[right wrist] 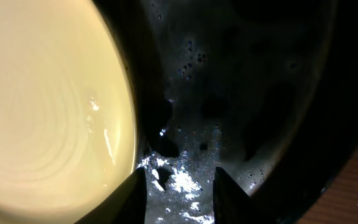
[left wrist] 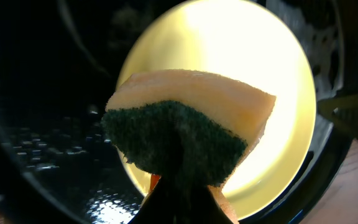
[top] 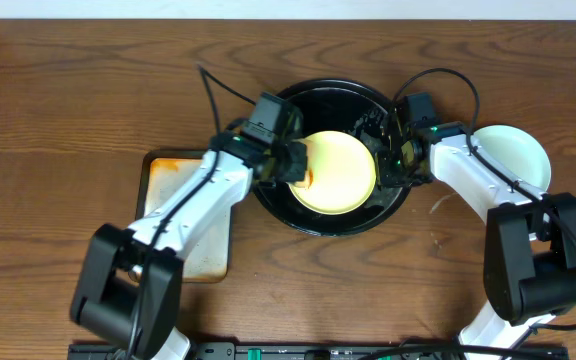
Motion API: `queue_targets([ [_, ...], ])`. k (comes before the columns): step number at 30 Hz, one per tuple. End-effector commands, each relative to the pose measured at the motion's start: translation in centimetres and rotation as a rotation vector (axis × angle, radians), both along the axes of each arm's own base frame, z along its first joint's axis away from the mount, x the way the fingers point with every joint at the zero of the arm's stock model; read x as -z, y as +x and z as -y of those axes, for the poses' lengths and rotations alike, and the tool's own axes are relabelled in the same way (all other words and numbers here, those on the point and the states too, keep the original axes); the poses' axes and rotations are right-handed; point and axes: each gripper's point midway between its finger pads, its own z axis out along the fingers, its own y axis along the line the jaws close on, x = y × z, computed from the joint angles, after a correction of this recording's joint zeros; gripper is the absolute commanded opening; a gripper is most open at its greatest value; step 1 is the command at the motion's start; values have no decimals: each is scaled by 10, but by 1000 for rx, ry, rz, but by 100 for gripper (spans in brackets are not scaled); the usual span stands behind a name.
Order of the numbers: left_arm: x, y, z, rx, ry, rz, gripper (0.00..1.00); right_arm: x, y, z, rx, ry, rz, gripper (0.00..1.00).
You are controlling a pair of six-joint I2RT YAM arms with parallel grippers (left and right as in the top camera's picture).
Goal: Clean dirty plates on tray and stack at the side
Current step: 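Scrub the yellow plate with the sponge while right gripper holds rim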
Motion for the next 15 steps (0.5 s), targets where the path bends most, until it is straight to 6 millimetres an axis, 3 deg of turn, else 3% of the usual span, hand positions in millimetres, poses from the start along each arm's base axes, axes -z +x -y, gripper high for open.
queue_targets([
  [1,4,2,14,-1,-20,-12,7,-34,14,-10,-21,51,100,35],
  [7,11,5,20,-60,-47,-38,8,-25,15,-25,-51,89,89,34],
  [15,10,5,25,-112,-82,-64,7,4,16,-35,-56,83,51,22],
])
